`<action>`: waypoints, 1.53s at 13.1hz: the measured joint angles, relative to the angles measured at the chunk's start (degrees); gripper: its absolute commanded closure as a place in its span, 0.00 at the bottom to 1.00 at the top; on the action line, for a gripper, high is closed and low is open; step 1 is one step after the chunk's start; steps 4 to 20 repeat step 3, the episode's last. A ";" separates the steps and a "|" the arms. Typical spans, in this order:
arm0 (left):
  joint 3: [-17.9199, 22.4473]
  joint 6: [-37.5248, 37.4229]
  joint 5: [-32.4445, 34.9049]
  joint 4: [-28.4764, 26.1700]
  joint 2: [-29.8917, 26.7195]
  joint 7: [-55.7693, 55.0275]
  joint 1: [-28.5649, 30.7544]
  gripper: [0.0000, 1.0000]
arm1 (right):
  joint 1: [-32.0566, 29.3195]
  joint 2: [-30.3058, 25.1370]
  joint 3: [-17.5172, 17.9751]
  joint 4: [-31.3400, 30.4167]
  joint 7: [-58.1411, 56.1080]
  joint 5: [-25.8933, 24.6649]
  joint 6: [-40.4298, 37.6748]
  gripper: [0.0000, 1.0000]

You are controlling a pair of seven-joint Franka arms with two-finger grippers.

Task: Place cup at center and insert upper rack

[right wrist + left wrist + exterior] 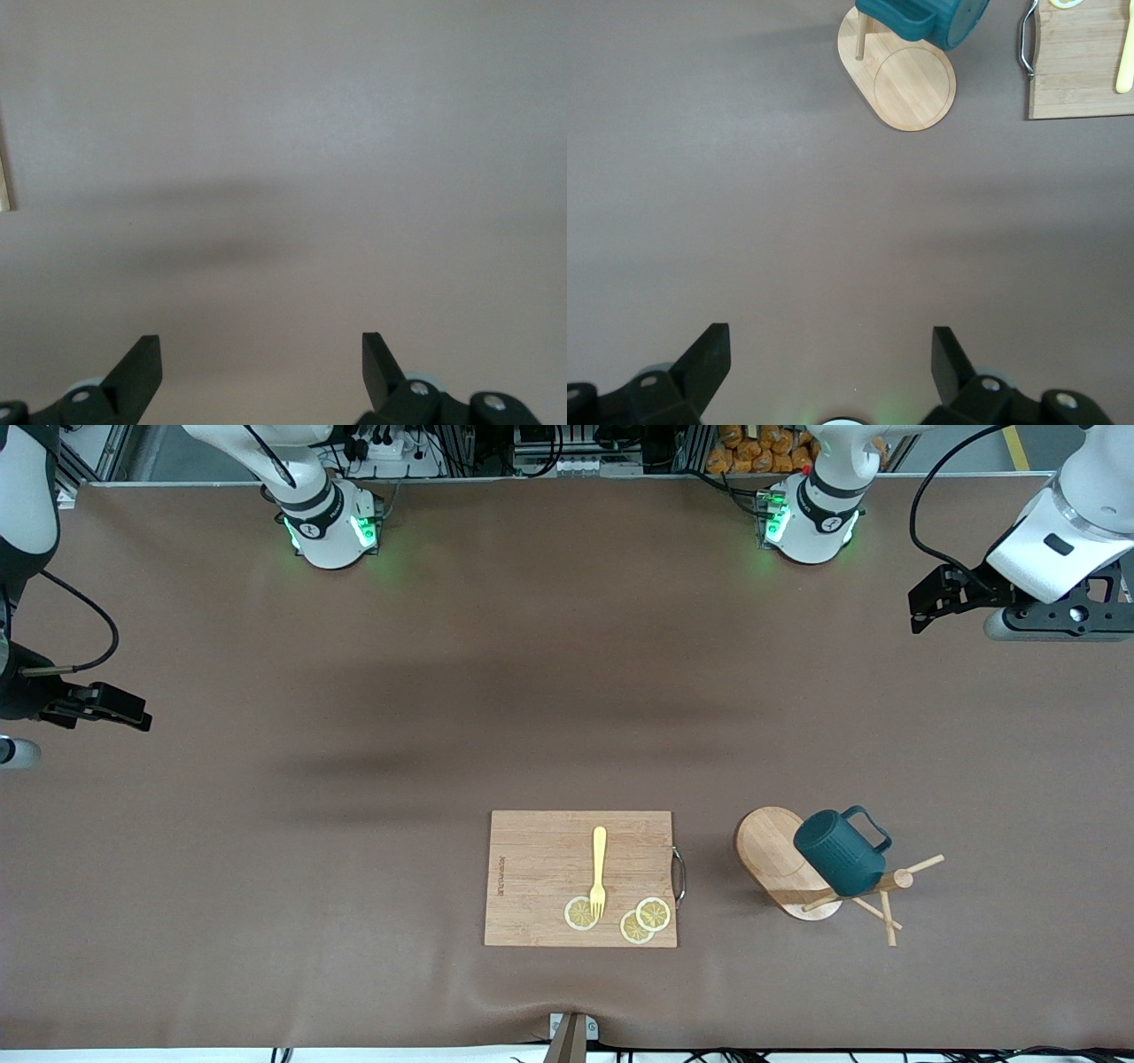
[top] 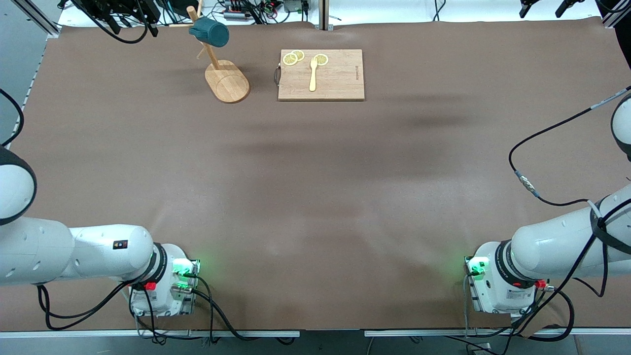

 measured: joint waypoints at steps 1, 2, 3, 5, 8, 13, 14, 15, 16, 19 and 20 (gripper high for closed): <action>0.00 0.00 -0.03 -0.09 0.00 -0.17 0.00 0.00 | 0.01 -0.02 0.00 0.14 0.00 -0.11 0.85 0.00; 0.00 0.00 -0.06 -0.25 0.00 -0.61 0.00 0.00 | 0.01 -0.04 0.00 0.31 0.00 -0.17 1.28 0.00; 0.00 0.00 -0.07 -0.46 0.00 -1.28 0.00 0.00 | 0.01 -0.05 0.00 0.51 0.00 -0.18 1.34 0.00; 0.00 0.00 -0.07 -0.46 0.00 -1.28 0.00 0.00 | 0.01 -0.05 0.00 0.51 0.00 -0.18 1.34 0.00; 0.00 0.00 -0.07 -0.46 0.00 -1.28 0.00 0.00 | 0.01 -0.05 0.00 0.51 0.00 -0.18 1.34 0.00; 0.00 0.00 -0.07 -0.46 0.00 -1.28 0.00 0.00 | 0.01 -0.05 0.00 0.51 0.00 -0.18 1.34 0.00; 0.00 0.00 -0.07 -0.46 0.00 -1.28 0.00 0.00 | 0.01 -0.05 0.00 0.51 0.00 -0.18 1.34 0.00; 0.00 0.00 -0.07 -0.46 0.00 -1.28 0.00 0.00 | 0.01 -0.05 0.00 0.51 0.00 -0.18 1.34 0.00; 0.00 0.00 -0.07 -0.46 0.00 -1.28 0.00 0.00 | 0.01 -0.05 0.00 0.51 0.00 -0.18 1.34 0.00; 0.00 0.00 -0.07 -0.46 0.00 -1.28 0.00 0.00 | 0.01 -0.05 0.00 0.51 0.00 -0.18 1.34 0.00; 0.00 0.00 -0.07 -0.46 0.00 -1.28 0.00 0.00 | 0.01 -0.05 0.00 0.51 0.00 -0.18 1.34 0.00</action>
